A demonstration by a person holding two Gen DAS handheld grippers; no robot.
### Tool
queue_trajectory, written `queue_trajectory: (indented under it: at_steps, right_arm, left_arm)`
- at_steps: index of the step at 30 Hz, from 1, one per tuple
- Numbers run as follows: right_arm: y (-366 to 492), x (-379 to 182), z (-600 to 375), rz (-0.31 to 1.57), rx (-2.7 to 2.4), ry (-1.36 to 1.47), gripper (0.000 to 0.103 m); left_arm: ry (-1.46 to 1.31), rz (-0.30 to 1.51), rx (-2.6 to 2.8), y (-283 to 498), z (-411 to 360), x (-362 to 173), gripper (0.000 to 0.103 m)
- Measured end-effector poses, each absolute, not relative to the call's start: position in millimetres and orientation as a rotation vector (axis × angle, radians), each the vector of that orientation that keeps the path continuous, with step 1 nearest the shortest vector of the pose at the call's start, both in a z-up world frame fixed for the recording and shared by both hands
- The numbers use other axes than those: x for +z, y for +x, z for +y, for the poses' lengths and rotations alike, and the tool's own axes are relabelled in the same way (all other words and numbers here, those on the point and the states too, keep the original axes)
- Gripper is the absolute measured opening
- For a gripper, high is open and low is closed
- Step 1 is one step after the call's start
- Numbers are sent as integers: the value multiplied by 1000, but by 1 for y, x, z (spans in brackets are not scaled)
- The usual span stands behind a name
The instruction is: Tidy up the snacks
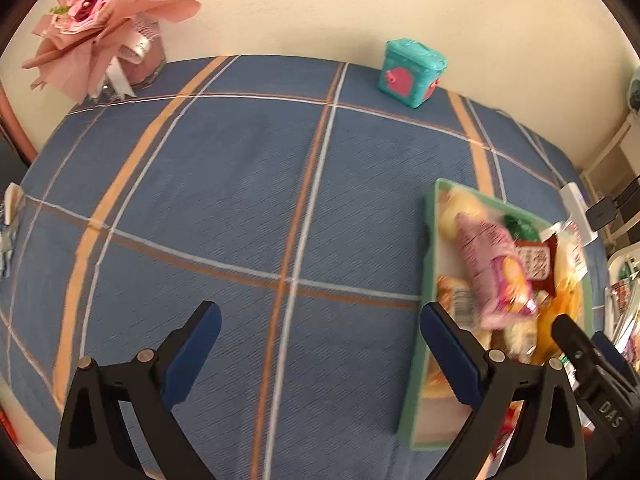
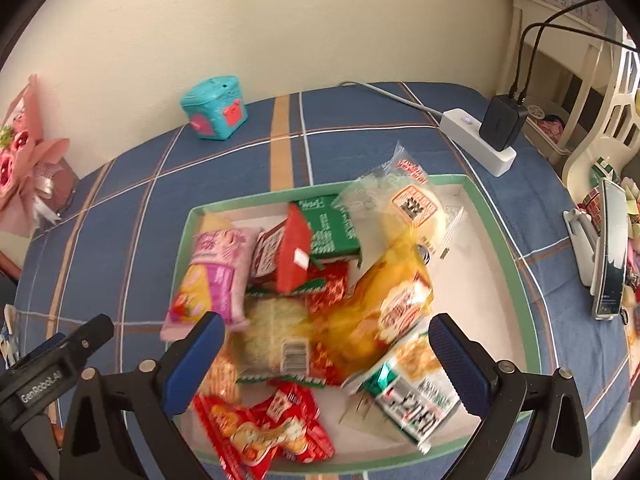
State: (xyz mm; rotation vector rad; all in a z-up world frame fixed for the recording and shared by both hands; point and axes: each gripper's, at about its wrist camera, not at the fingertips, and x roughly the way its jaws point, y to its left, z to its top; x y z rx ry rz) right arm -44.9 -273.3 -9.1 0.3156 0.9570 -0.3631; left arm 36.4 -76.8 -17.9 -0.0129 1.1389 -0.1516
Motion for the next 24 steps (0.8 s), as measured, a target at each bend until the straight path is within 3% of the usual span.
queue_trajectory:
  at_steps: [24]
  right_arm:
    - [-117,3,-231,918,-270,337,103]
  left_arm:
    - [58,1114,-103,-42,-32,3,100]
